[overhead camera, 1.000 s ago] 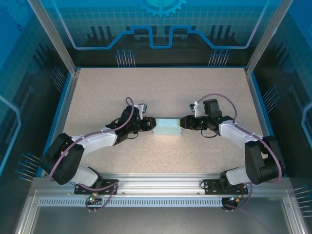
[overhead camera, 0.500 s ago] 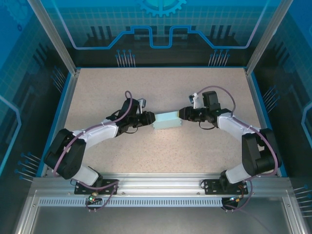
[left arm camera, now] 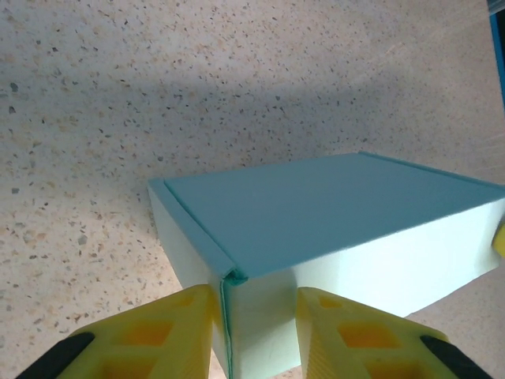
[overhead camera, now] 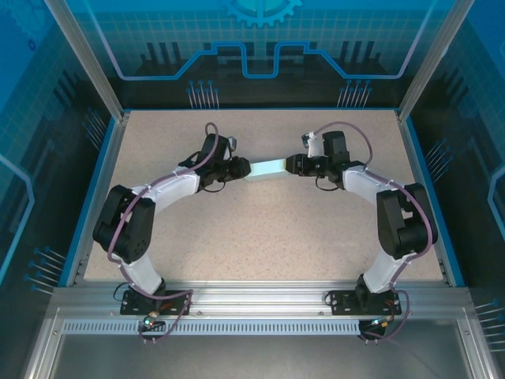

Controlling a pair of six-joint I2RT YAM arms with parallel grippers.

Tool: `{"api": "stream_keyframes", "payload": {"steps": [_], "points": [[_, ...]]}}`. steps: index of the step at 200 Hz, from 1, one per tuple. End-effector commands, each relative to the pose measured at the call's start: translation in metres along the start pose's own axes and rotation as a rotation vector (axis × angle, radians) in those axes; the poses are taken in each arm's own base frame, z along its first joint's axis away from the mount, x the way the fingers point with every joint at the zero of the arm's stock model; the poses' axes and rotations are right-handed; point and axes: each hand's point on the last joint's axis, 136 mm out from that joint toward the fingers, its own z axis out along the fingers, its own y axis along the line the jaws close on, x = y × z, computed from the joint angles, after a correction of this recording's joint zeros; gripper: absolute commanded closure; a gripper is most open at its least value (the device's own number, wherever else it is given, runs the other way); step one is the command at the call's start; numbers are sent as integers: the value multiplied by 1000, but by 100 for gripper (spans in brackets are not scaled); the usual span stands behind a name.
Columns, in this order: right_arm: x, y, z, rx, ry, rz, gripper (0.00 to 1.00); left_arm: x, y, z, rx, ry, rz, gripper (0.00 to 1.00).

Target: Fold the paper box

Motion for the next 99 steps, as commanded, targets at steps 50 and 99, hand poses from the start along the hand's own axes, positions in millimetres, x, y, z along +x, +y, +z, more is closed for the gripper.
{"api": "stream_keyframes", "payload": {"steps": [50,99], "points": [[45,17,-1,-78,76,-73,64,38,-28,-1,148,44,86,66],[85,-5,-4,23,144,-12,61,75,-10,9,115,90,66,65]]}}
